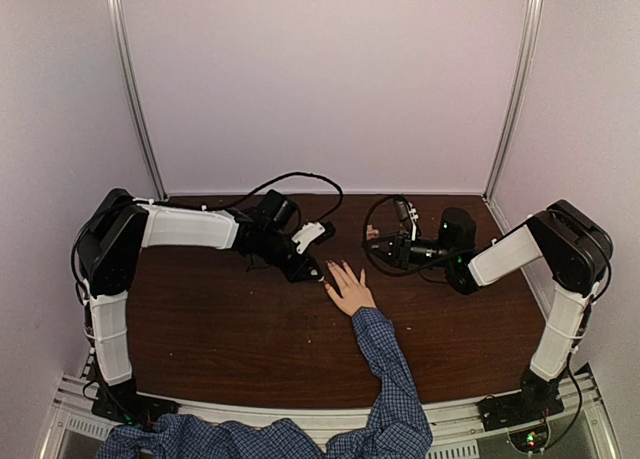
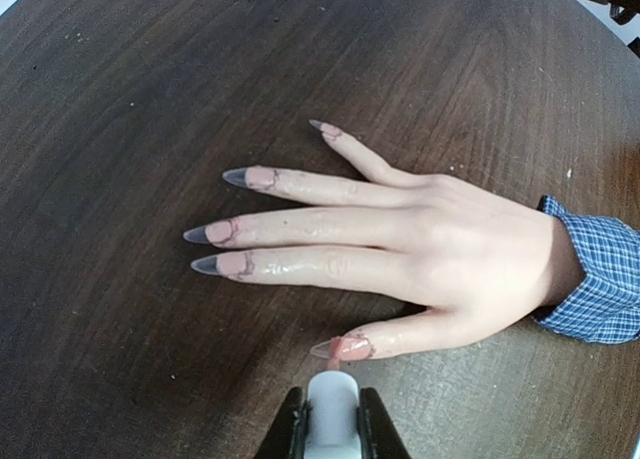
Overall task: Paint the nails
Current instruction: Paint the nail with the hand.
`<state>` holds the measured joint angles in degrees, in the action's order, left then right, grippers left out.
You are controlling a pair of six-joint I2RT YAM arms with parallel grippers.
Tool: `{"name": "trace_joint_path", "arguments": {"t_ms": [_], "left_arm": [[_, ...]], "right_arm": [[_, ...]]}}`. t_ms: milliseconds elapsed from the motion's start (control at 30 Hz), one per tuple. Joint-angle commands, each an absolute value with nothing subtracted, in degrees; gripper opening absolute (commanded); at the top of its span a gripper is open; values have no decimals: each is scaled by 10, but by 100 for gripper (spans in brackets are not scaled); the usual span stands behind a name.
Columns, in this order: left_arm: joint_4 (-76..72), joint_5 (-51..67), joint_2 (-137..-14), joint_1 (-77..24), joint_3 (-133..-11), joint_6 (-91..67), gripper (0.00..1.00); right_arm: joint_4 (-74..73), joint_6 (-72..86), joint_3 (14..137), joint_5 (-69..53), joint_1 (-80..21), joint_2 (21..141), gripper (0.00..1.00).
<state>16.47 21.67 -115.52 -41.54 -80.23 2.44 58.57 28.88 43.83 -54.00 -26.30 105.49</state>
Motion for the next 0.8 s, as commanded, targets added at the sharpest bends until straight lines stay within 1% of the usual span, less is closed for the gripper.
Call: {"name": "trace_joint_path", "arguments": {"t_ms": [0, 767], "left_arm": [[151, 213, -1157, -407, -796, 26, 0], [144, 206, -1143, -403, -784, 22, 0]], "right_arm": [[612, 292, 437, -544, -259, 1061, 0], [612, 292, 437, -545, -259, 1060, 0]]}}
